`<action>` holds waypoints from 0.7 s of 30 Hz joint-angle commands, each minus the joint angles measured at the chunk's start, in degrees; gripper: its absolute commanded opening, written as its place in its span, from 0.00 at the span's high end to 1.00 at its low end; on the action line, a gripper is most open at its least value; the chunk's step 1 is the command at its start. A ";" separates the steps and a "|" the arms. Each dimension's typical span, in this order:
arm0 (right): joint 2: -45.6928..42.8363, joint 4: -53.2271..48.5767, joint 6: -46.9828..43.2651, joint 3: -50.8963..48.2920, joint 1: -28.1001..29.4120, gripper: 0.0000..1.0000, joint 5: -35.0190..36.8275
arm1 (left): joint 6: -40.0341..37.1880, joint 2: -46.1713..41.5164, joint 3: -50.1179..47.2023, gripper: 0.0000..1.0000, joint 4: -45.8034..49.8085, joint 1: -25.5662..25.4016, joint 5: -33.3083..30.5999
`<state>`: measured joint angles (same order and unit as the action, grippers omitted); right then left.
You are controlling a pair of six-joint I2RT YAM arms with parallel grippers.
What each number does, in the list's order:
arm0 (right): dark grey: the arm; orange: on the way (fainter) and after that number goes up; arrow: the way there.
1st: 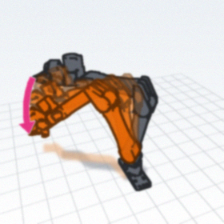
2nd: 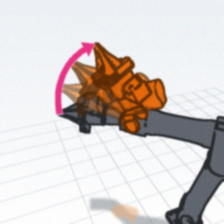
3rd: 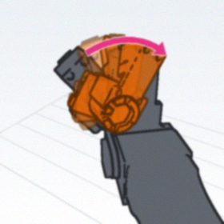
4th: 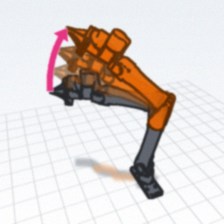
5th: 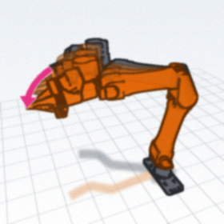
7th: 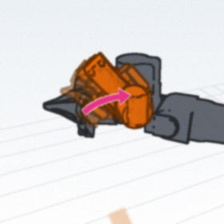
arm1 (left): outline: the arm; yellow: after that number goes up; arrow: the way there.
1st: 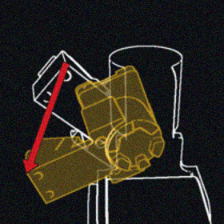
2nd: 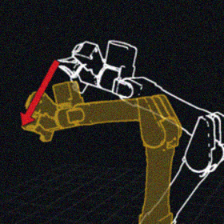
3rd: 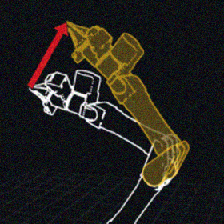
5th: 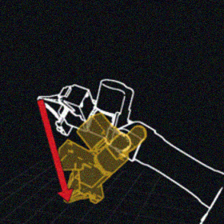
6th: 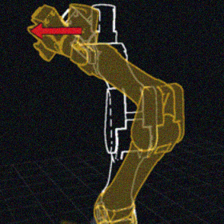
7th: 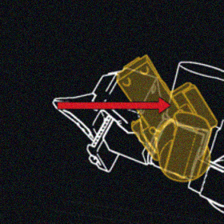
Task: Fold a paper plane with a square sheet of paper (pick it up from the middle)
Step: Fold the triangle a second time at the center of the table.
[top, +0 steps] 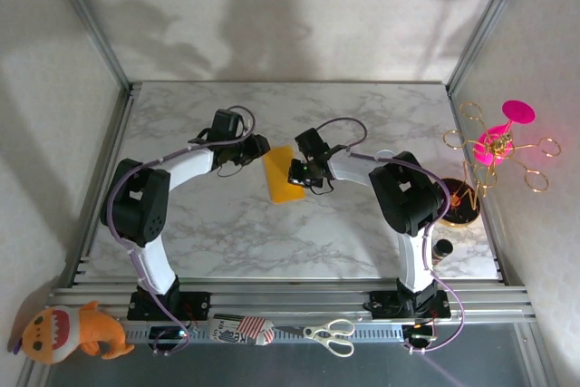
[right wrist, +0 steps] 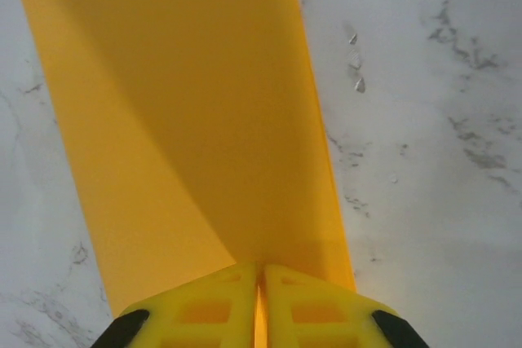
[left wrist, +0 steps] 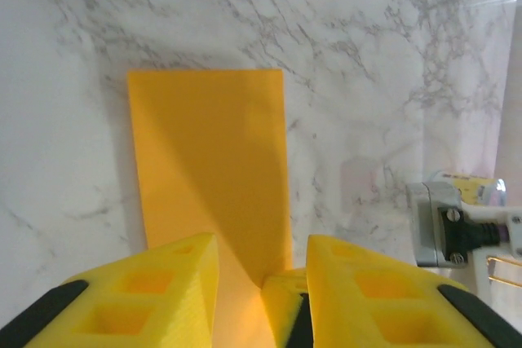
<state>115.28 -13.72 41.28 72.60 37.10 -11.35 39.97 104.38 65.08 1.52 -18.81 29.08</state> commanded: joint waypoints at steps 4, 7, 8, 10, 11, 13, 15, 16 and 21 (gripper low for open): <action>-3.16 0.37 13.52 -5.81 2.36 0.84 -0.80 | 6.22 -0.70 -3.88 0.61 -4.25 -2.69 0.24; -6.91 3.23 12.49 -6.06 2.27 0.76 0.10 | 6.54 1.04 -3.73 0.61 -4.82 -3.62 1.08; -8.09 3.33 12.00 -5.66 2.12 0.70 0.90 | 6.50 1.70 -3.50 0.61 -4.77 -3.86 0.94; -10.41 3.42 10.66 -5.53 1.88 0.63 2.60 | 6.39 2.77 -3.14 0.61 -4.52 -4.26 1.10; -11.51 3.25 10.34 -6.00 1.61 0.60 3.72 | 6.23 3.25 -3.11 0.62 -4.51 -4.35 1.31; -13.55 3.47 9.71 -8.02 0.78 0.57 4.07 | 5.97 3.99 -3.11 0.65 -4.23 -4.72 1.46; -15.29 4.05 9.35 -10.83 -0.30 0.56 3.14 | 5.34 4.63 -2.66 0.68 -3.51 -5.00 1.50; -16.09 4.51 9.03 -12.30 -0.78 0.56 2.21 | 5.02 4.90 -2.51 0.70 -3.37 -5.17 1.59; -19.49 8.35 6.96 -18.06 -1.83 0.50 -2.71 | 4.08 6.58 -1.62 0.76 -2.13 -5.88 0.56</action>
<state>96.99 -7.03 50.15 56.86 35.48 -11.07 44.97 109.65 61.82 -1.48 -23.99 29.98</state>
